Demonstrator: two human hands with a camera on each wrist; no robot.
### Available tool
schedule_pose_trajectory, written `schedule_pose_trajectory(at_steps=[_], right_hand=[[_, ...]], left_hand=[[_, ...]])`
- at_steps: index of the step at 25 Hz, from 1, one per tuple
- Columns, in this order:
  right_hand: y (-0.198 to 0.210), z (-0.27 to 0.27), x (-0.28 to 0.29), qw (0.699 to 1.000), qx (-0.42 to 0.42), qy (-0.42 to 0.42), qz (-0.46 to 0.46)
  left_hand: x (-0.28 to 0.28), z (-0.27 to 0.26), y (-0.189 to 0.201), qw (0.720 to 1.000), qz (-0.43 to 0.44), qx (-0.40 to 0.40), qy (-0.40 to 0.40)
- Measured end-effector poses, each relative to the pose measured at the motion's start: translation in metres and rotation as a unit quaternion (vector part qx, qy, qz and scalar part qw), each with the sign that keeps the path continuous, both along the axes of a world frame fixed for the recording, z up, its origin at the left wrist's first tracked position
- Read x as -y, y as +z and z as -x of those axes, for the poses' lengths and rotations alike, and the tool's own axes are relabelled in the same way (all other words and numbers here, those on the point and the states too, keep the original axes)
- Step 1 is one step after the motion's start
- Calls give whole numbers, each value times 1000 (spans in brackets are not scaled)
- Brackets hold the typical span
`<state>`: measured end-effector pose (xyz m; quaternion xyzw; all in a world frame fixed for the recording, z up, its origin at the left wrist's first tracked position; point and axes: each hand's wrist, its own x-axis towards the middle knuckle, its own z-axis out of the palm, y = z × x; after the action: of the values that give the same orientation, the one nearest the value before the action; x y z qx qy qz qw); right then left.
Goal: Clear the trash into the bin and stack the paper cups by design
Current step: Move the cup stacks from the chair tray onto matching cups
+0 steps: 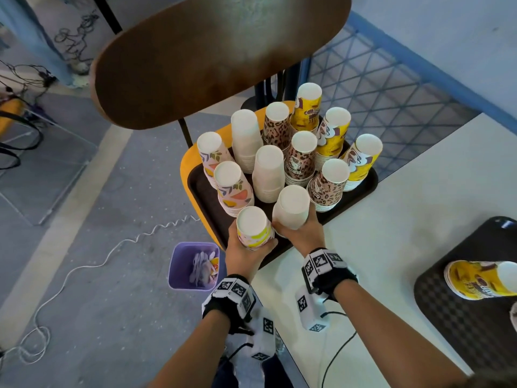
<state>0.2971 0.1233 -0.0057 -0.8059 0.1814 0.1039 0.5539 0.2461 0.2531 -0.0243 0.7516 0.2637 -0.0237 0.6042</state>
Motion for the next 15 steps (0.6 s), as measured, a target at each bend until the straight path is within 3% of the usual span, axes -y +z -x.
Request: schedule_pose_trajectory(at_steps=[8,15], right_hand=[[7,4,-7,1000,24,0,7],[31,35,-5,992,33,-105,-66]], left_hand=[[-9,-2,-1,1000,0,10,-14],[-31,5,12,996,13,33,-85]])
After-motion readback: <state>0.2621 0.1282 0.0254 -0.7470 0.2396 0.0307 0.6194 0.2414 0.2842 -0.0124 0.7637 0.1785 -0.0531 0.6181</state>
